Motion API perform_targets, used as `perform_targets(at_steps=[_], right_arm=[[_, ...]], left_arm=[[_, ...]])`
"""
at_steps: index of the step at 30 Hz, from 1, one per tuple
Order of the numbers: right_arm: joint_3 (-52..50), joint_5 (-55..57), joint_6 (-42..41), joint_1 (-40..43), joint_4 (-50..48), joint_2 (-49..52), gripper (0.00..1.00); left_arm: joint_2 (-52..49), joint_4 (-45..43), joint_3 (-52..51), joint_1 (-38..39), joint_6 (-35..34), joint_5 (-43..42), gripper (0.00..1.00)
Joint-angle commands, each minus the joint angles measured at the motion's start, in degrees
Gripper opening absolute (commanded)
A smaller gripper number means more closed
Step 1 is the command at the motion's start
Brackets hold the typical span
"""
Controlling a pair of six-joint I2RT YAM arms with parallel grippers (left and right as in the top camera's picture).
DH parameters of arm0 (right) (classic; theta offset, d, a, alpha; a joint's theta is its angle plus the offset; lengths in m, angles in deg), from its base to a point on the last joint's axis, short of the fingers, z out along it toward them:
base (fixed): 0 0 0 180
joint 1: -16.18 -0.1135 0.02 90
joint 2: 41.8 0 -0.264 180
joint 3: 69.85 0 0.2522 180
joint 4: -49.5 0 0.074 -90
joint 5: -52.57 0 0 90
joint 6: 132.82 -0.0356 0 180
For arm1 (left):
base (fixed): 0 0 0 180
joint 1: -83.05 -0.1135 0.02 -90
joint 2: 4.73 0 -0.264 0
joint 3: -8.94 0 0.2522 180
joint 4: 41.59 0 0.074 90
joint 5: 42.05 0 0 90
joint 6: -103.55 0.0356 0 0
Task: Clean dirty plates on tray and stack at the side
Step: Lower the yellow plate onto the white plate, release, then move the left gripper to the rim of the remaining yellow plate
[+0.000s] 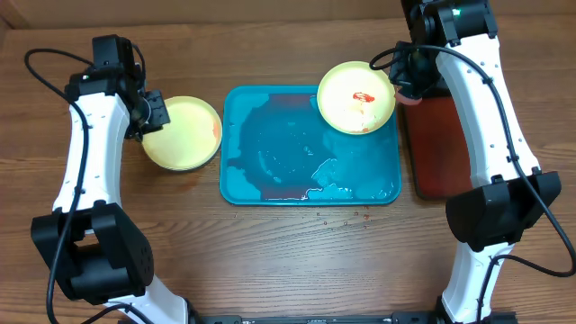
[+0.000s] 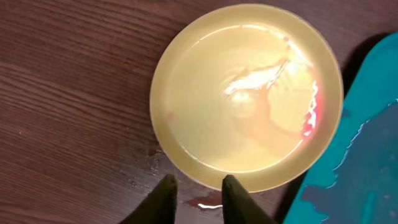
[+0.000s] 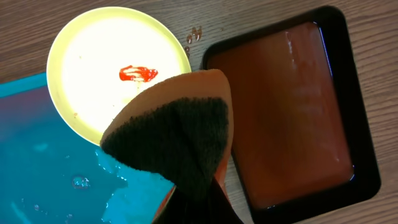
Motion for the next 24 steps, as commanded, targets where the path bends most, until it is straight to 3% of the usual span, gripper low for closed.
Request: perform_targets(at_steps=[1, 10, 18, 24], right_arm=[[1.0, -0.1, 0.2, 0.4, 0.1, -0.9, 0.04], [1.0, -0.1, 0.2, 0.4, 0.0, -0.9, 0.04], [1.0, -0.1, 0.2, 0.4, -1.0, -0.9, 0.04], [1.0, -0.1, 0.2, 0.4, -0.8, -0.9, 0.04]], left_arm=[[0.0, -0.8, -1.1, -0.2, -0.4, 1.4, 0.34], [0.0, -4.6, 3.3, 3.3, 1.8, -11.7, 0.34], [-0.4, -9.7, 10.3, 17.8, 0.9, -11.6, 0.38], [-8.5, -14.4, 15.1, 25.6, -4.5, -11.9, 0.42]])
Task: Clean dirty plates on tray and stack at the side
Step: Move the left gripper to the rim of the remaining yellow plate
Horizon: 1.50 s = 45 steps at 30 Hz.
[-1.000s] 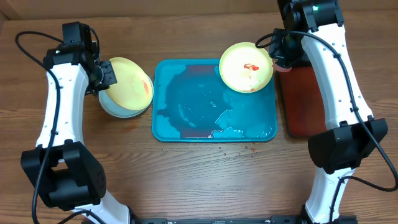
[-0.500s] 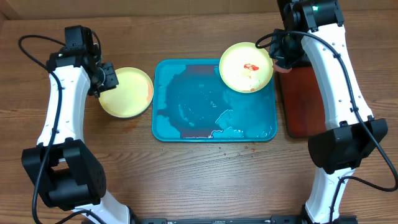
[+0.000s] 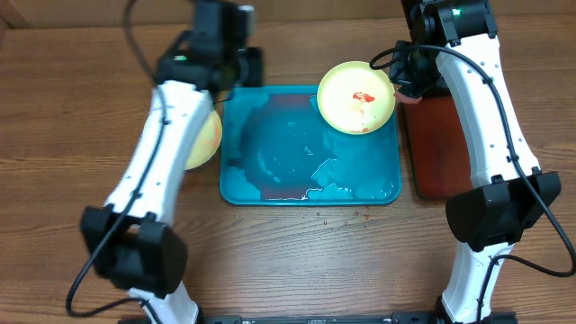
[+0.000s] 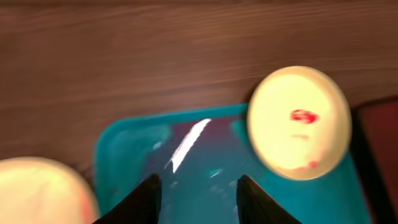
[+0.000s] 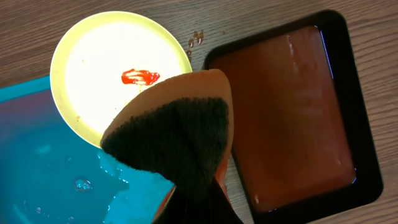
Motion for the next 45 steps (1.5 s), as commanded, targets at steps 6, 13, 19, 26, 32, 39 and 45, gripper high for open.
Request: perform_targets(at_steps=[6, 13, 19, 26, 32, 39, 45], right_arm=[[1.0, 0.0, 1.1, 0.4, 0.1, -0.9, 0.04], [1.0, -0.1, 1.1, 0.4, 0.7, -0.9, 0.04], [1.0, -0.1, 1.1, 0.4, 1.0, -0.9, 0.04], [1.0, -0.1, 1.1, 0.4, 1.0, -0.9, 0.04], [1.0, -0.1, 1.1, 0.4, 1.0, -0.9, 0.04], [1.0, -0.6, 1.1, 0.4, 1.3, -0.9, 0.04], [-1.0, -11.5, 3.5, -0.1, -2.0, -0.9, 0.04]], left_arm=[[-18.8, -2.9, 10.3, 6.3, -5.5, -4.2, 0.43], [-27.3, -6.8, 12.7, 10.8, -11.0, -4.3, 0.42], [-31.3, -8.0, 12.7, 12.1, -16.2, -3.0, 0.40], [-33.9, -8.0, 12.7, 12.1, -18.2, -3.0, 0.19], [-33.9, -8.0, 12.7, 11.9, -18.5, -3.0, 0.04], [-31.3, 1.9, 16.3, 9.2, -16.1, -0.9, 0.04], [-27.7, 20.5, 18.0, 5.2, -13.3, 4.4, 0.04]])
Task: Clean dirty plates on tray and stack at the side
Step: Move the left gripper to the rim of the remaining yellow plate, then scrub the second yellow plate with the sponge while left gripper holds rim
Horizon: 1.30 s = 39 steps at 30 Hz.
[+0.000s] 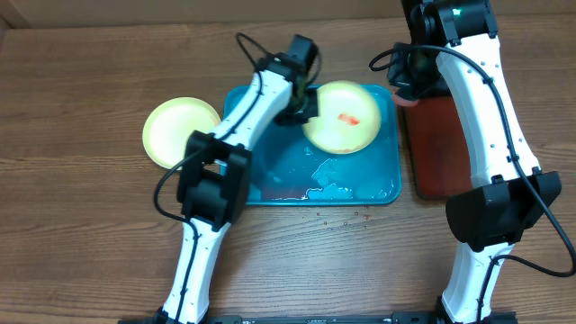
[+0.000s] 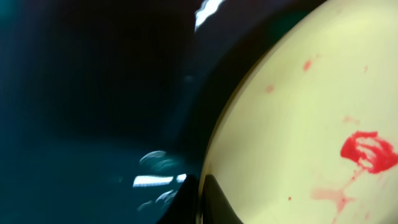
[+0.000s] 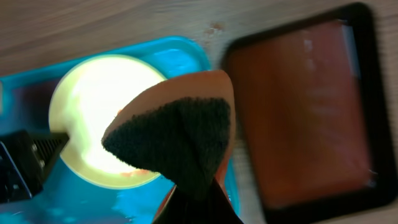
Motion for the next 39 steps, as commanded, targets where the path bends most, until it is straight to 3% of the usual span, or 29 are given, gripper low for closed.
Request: perform_targets(at_steps=[1, 7, 20, 27, 39], right_arm=[[-1.9, -8.5, 1.9, -0.4, -3.0, -0.9, 0.04], [-11.2, -15.1, 1.8, -4.0, -11.8, -0.9, 0.04], [-29.9, -16.5, -0.8, -10.8, -31.6, -0.9, 0.04], [-35.0, -16.4, -2.1, -10.9, -39.6, -0.7, 0.04], [-36.7, -4.8, -2.7, -10.8, -40.5, 2.8, 0.04]], left_arm=[[3.8, 7.5, 1.5, -3.6, 2.7, 4.7, 0.04], [3.6, 16.9, -1.6, -5.3, 3.4, 7.9, 0.04], [3.6, 7.0, -11.7, -4.8, 3.4, 3.5, 0.05], [3.6, 4.3, -12.8, -4.5, 10.8, -5.5, 0.04], [3.6, 4.6, -12.8, -3.6, 13.0, -6.5, 0.04]])
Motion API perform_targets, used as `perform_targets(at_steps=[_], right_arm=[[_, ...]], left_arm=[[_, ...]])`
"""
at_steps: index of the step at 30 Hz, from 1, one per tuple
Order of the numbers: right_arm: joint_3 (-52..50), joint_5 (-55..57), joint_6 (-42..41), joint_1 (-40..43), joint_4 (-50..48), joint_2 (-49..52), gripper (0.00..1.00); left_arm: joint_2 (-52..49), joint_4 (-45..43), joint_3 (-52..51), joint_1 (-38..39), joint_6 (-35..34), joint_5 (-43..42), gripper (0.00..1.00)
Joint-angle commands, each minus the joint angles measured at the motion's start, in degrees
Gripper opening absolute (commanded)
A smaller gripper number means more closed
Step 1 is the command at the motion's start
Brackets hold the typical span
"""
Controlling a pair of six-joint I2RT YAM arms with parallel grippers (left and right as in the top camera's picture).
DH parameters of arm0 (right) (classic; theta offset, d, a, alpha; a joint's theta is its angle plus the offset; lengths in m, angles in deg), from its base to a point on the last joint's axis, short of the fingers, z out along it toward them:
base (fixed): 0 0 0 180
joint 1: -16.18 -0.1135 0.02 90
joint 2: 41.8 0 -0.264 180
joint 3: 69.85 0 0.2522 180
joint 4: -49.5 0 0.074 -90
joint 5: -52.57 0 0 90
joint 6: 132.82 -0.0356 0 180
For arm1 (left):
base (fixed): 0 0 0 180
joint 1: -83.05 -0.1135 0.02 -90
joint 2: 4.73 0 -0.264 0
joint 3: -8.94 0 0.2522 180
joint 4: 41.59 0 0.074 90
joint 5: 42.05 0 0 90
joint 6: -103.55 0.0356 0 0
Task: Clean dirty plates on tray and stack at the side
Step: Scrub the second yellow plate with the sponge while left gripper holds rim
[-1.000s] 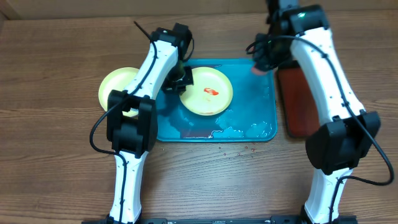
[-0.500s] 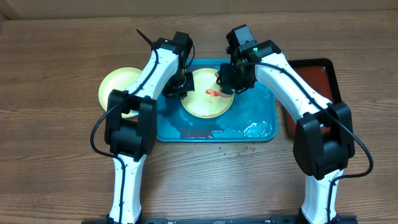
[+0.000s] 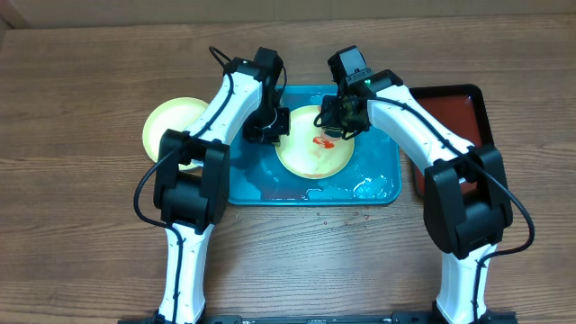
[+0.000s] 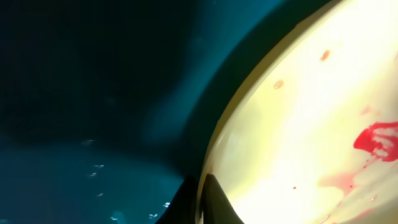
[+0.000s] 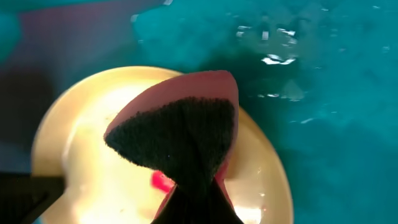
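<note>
A yellow plate (image 3: 310, 157) with a red smear (image 3: 321, 141) lies in the middle of the teal tray (image 3: 378, 184). My left gripper (image 3: 274, 131) is shut on the plate's left rim. In the left wrist view, the fingers (image 4: 202, 199) pinch the rim of the plate (image 4: 311, 124) beside the smear (image 4: 380, 139). My right gripper (image 3: 337, 124) is shut on an orange sponge (image 5: 177, 134) with a dark scouring face. It is held low over the plate (image 5: 74, 137) and hides part of the smear. A second yellow plate (image 3: 169, 129) sits on the table left of the tray.
The tray floor (image 4: 93, 93) is wet, with water pooled near its front right corner (image 3: 371, 186). A dark tray of reddish-brown liquid (image 3: 454, 99) stands right of the teal tray. Small drops dot the wood (image 3: 342, 216) in front.
My right gripper has moved left with the sponge, from the dark tray's edge to over the dirty plate. The plate, still held by my left gripper, now lies nearer the tray's middle.
My left gripper was open beside the plate on the table while the dirty plate lay at the tray's back right corner. It then hovered open over the tray's back, then was shut on the dirty plate's rim. The sponge stayed gripped throughout and now sits over the smear.
</note>
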Motion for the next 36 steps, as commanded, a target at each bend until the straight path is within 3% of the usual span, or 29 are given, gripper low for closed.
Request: perform_targets(at_steps=[1, 8, 18, 26, 30, 36], right_arm=[[-0.4, 4.1, 0.2, 0.3, 0.1, 2.3, 0.04], [-0.4, 2.8, 0.2, -0.2, 2.1, 6.6, 0.04], [-0.4, -13.7, 0.6, -2.8, -0.3, 7.8, 0.04], [-0.3, -14.6, 0.2, -6.4, 3.2, 7.8, 0.04], [1.3, -10.0, 0.4, -5.0, 9.8, 7.8, 0.04], [7.3, 7.4, 0.9, -1.1, 20.3, 7.8, 0.04]], left_arm=[[-1.3, 0.2, -1.6, 0.9, 1.6, -1.5, 0.04], [-1.3, 0.1, -1.6, 0.9, 1.7, -1.4, 0.04], [-1.3, -0.2, -1.6, 0.9, 1.7, -1.5, 0.04], [-1.3, -0.2, -1.6, 0.9, 2.2, -1.5, 0.04], [-1.3, -0.2, -1.6, 0.9, 2.4, -1.5, 0.04], [-1.3, -0.2, -1.6, 0.9, 2.4, -1.4, 0.04]])
